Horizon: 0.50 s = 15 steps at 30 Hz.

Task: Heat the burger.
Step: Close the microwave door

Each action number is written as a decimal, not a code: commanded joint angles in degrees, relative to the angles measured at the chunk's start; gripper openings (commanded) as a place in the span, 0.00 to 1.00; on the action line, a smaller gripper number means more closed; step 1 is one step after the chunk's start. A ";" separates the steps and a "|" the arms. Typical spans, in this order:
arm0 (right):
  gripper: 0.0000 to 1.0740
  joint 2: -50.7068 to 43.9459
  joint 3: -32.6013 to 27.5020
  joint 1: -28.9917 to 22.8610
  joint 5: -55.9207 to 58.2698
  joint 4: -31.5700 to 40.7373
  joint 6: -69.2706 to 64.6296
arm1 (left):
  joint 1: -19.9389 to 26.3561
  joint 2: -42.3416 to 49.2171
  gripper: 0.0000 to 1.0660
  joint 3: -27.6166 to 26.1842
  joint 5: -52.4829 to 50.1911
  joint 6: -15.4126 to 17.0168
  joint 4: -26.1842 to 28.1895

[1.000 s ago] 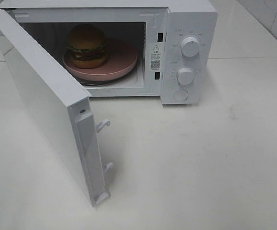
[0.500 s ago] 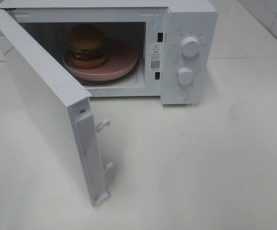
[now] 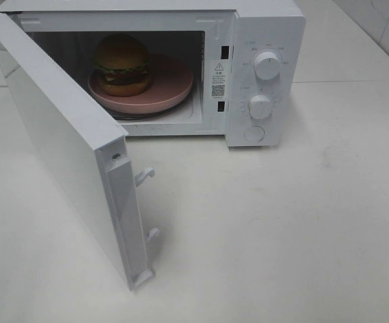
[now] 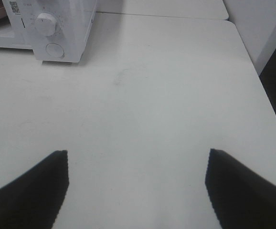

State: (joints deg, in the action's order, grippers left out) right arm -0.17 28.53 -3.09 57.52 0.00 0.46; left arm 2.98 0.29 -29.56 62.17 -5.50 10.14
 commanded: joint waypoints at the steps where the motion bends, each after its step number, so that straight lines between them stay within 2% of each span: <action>1: 0.71 -1.89 0.00 0.34 -0.57 0.00 0.23 | -0.06 0.92 0.83 0.00 -0.63 0.40 -0.06; 15: 0.71 -1.89 0.00 0.34 -0.57 0.00 0.23 | -0.06 0.92 0.83 0.00 -0.63 0.40 -0.06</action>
State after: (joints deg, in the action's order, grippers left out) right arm -0.17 28.53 -3.09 57.52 0.00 0.46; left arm 2.98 0.29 -29.56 62.17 -5.50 10.14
